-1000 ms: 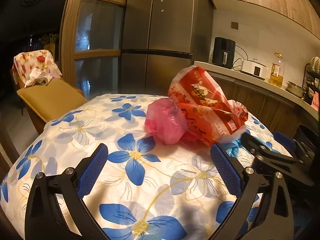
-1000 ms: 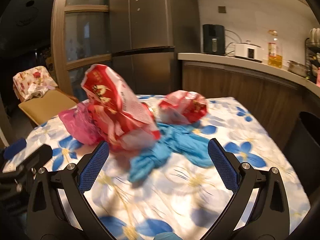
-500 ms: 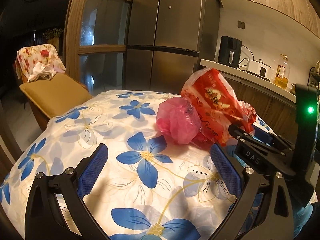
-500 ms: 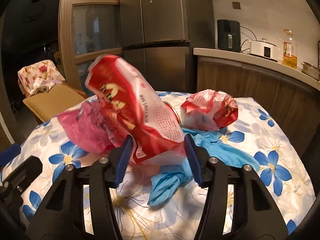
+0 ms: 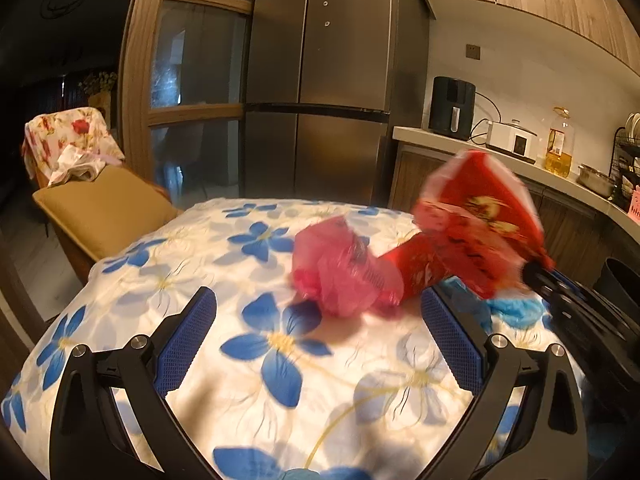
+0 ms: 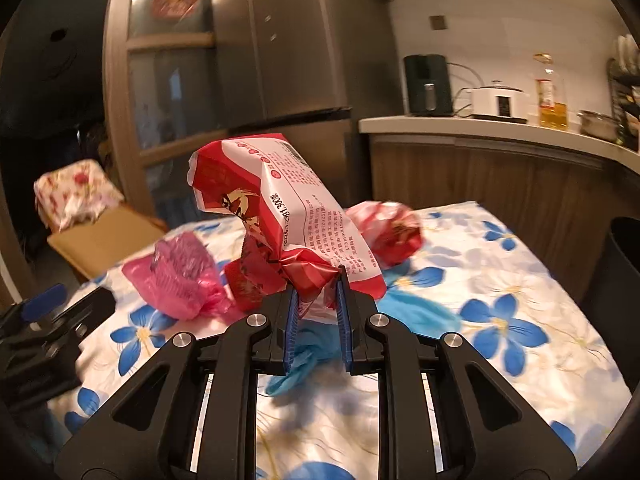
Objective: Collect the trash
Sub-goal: 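Grasp the red printed snack bag with the right tool while the left tool grasps the pink plastic bag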
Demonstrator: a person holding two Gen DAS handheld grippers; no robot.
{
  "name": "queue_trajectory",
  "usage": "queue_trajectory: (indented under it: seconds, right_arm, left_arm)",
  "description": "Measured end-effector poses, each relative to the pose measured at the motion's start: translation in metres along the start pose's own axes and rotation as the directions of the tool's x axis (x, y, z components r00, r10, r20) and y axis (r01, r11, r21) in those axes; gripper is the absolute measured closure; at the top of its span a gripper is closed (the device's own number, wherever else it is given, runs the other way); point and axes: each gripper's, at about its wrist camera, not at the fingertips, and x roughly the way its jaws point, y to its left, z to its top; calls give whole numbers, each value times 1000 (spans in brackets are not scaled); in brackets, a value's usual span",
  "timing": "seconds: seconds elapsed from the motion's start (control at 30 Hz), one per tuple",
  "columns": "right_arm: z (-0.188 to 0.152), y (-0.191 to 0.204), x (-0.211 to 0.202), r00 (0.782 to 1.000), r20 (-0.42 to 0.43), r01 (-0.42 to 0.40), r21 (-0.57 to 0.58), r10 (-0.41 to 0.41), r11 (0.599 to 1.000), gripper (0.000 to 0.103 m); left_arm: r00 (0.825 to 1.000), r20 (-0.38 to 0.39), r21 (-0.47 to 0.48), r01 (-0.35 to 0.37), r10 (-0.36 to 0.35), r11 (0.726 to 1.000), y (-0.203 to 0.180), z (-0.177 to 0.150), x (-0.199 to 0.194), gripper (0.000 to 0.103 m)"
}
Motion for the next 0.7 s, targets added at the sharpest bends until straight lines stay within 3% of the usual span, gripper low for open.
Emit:
queue_trajectory:
  seconds: [0.2,0.37,0.43,0.57,0.6,0.7]
  right_arm:
    - [0,-23,-21,999,19,37,45,-38,998,86]
    - [-1,-32,-28,998,21,54,56,-55,997,86]
    - [-3,-36,-31,998,22,59,58,-60,997,86]
    - [-4,-42,-34,997,21,70,72,-72,995,86]
    - [-5,-44,-36,997,21,76,77,-78,994,86]
    - [-5,-49,-38,996,17,85,93,-87,992,86]
  left_arm:
    - [999,-31,17,-17,18,1000,-14,11,34,6]
    - [994,-91,26,-54,56,998,-20,12,58,15]
    - [992,-109,22,-62,64,998,-19,12,63,34]
    - [986,-152,11,-70,71,997,-18,10,72,49]
    - [984,-168,11,-65,66,998,-18,9,75,63]
    - [982,-181,-2,-61,60,998,-15,6,76,82]
